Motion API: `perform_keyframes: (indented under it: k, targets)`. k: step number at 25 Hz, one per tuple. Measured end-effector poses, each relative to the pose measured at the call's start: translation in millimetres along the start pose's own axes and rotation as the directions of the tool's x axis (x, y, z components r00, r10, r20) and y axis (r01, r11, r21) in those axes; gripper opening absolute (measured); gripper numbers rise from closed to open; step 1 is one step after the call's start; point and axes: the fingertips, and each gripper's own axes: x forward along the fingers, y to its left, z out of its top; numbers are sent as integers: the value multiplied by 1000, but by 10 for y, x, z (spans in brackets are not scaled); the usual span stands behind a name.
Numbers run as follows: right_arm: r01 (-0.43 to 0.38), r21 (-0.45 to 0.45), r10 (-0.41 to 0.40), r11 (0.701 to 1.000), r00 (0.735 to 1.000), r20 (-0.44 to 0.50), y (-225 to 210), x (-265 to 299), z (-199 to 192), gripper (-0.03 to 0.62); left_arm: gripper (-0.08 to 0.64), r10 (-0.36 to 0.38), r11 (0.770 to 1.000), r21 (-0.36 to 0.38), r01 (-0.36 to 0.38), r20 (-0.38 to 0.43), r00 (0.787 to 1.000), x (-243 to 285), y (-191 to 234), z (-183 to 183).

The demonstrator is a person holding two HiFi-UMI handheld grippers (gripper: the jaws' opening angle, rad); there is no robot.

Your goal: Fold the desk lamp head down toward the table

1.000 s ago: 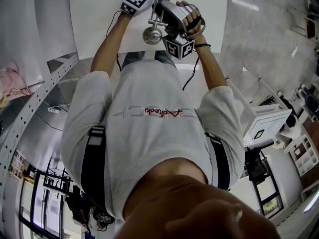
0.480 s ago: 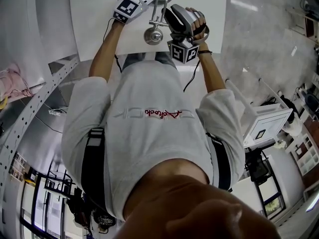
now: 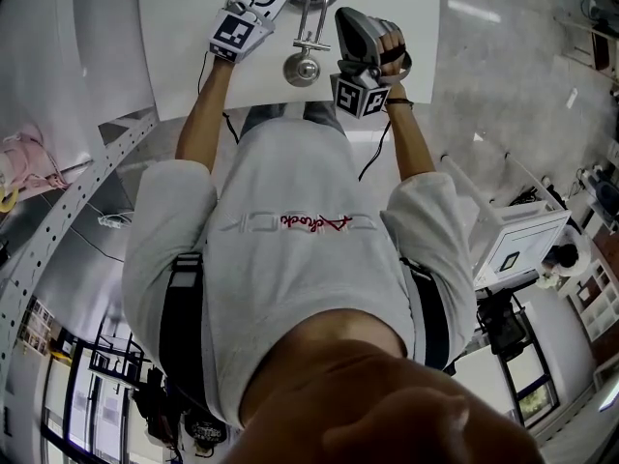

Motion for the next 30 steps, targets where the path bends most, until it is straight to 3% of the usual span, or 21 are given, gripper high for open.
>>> perform_keyframes:
  k: [3, 5, 6, 8, 9, 10, 13, 17, 18, 20, 23, 27, 30]
  targets:
    - [10, 100, -5, 995, 999, -49, -17, 14, -61, 15, 28, 15, 1000, -11, -15, -7, 1000, -10, -11, 4]
    - [41, 297, -4, 954, 992, -125, -68, 37, -182, 14, 28, 39, 999, -24, -39, -2, 999, -30, -5, 19]
    - [69, 428, 1, 901, 987, -163, -96, 43, -253, 14, 28, 48, 998, -38, -48, 5, 999, -53, -6, 25]
    - [126, 666, 20, 735, 978, -208, -133, 35, -381, 15, 28, 62, 996, -62, -61, 13, 998, -115, -19, 36]
    - [142, 742, 30, 655, 977, -213, -135, 18, -425, 14, 28, 65, 996, -59, -64, 14, 998, -149, -34, 42]
    - [149, 790, 38, 594, 976, -213, -122, -8, -454, 14, 28, 63, 997, -45, -63, 14, 998, -183, -56, 47]
    - [173, 860, 45, 480, 974, -222, -39, -115, -474, 15, 28, 70, 997, -14, -70, 16, 997, -304, -122, 83]
    - [248, 914, 17, 321, 963, -267, 72, -204, -570, 18, 28, 98, 994, -42, -96, 37, 995, -410, -99, 52]
    - [260, 917, 1, 301, 962, -273, 61, -190, -594, 18, 28, 101, 994, -47, -99, 47, 994, -408, -64, 62]
    - [264, 920, -10, 290, 962, -273, 45, -182, -572, 18, 28, 102, 993, -61, -98, 62, 993, -446, -44, 99]
    - [277, 912, -13, 301, 958, -287, 63, -276, -430, 18, 28, 96, 993, -72, -91, 65, 993, -620, -159, 148]
    - [304, 906, -45, 295, 951, -304, 34, -335, -314, 18, 28, 98, 992, -82, -92, 70, 993, -760, -208, 181]
    - [301, 900, -49, 314, 952, -301, 46, -403, -264, 18, 28, 103, 992, -82, -97, 76, 992, -812, -269, 191]
